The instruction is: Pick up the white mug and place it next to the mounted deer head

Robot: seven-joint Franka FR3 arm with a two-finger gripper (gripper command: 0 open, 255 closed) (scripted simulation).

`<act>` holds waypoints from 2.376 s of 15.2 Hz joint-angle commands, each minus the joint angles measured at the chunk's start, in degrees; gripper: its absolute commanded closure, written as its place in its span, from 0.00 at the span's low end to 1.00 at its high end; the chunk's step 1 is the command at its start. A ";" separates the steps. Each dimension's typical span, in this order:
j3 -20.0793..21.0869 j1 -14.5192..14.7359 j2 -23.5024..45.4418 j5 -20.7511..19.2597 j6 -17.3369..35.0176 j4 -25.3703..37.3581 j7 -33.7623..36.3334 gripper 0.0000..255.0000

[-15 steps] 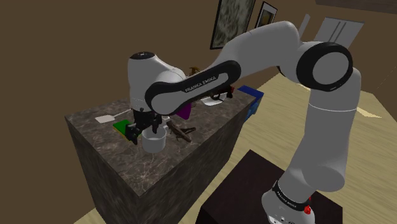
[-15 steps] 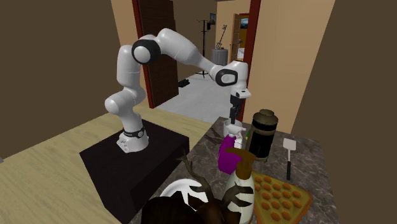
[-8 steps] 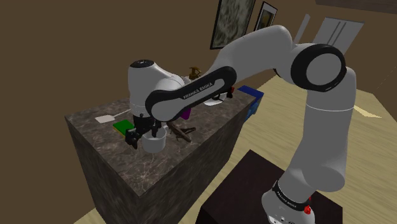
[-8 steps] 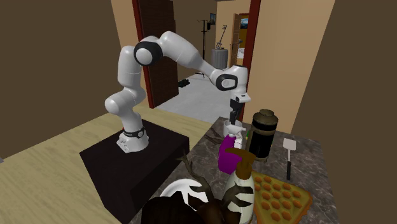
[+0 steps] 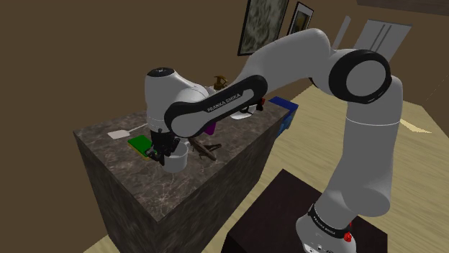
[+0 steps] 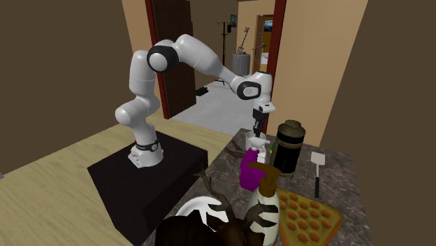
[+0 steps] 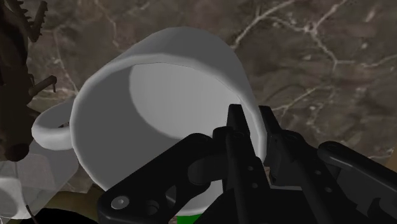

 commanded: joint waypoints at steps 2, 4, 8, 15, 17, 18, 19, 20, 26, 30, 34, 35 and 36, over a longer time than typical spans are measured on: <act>0.00 0.00 0.00 0.00 0.00 0.00 0.00 1.00; 0.00 0.00 0.00 0.00 0.00 0.00 0.00 1.00; 0.20 -0.13 -0.76 0.47 -1.23 0.54 -0.37 1.00; 0.79 -0.48 -3.16 1.97 -5.68 2.86 -1.56 1.00; 0.92 -0.55 -3.75 2.35 -6.99 3.64 -1.87 1.00; 0.99 -0.58 -4.03 2.53 -7.65 4.05 -2.02 1.00; 1.05 -0.61 -4.30 2.70 -8.32 4.48 -2.17 1.00; 1.10 -0.64 -4.56 2.86 -8.99 4.92 -2.31 1.00; 1.38 -0.72 -5.88 3.72 -13.09 7.87 -3.08 1.00; 1.53 -0.71 -6.52 4.15 -15.92 10.13 -3.52 1.00; 1.65 -0.65 -6.95 4.48 -18.81 12.65 -3.90 1.00; 1.67 -0.62 -7.03 4.54 -19.55 13.33 -3.98 1.00; 1.70 -0.60 -7.09 4.60 -20.29 14.02 -4.07 1.00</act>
